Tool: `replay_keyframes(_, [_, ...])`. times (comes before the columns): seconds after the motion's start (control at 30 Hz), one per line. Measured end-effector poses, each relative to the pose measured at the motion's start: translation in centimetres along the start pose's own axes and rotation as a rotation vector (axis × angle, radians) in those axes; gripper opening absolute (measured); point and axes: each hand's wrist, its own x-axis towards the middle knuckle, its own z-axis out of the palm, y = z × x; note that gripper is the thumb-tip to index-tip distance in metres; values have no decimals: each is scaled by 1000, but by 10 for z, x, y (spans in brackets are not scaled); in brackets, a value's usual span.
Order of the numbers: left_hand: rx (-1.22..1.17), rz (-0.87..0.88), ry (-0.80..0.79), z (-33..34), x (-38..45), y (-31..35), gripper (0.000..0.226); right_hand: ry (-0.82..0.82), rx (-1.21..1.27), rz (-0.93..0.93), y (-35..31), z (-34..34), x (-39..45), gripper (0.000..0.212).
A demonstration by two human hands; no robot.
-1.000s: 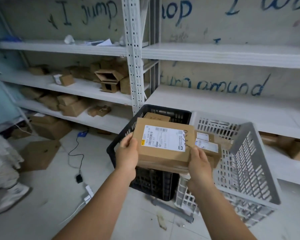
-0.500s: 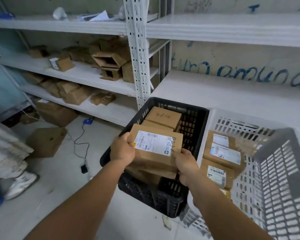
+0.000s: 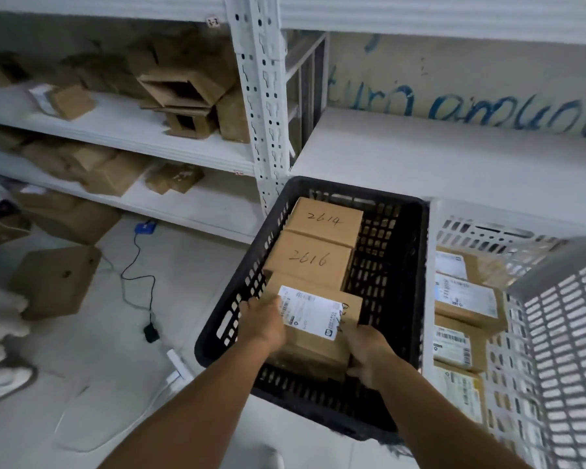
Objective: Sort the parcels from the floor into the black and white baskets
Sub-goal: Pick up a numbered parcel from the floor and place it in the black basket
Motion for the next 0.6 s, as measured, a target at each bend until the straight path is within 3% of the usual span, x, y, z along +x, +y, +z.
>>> replay_keyframes(0.1, [-7,31,7,5,10,-8,56,80,-51,2,-1,12,6,38])
replay_keyframes(0.2, [74,155,-20,7,14,-11,77,52,-12,7,-6,27,-3,27])
replay_keyframes(0.3, [67,203,-90,8,20,-12,85,88,-93,-59,-7,42,-1,31])
replay_keyframes(0.5, [51,247,-132,8,25,-21,78,145,-65,-54,24,42,59,44])
replay_keyframes(0.6, [-86,265,-81,3,23,-14,66,175,-24,-73,18,40,35,55])
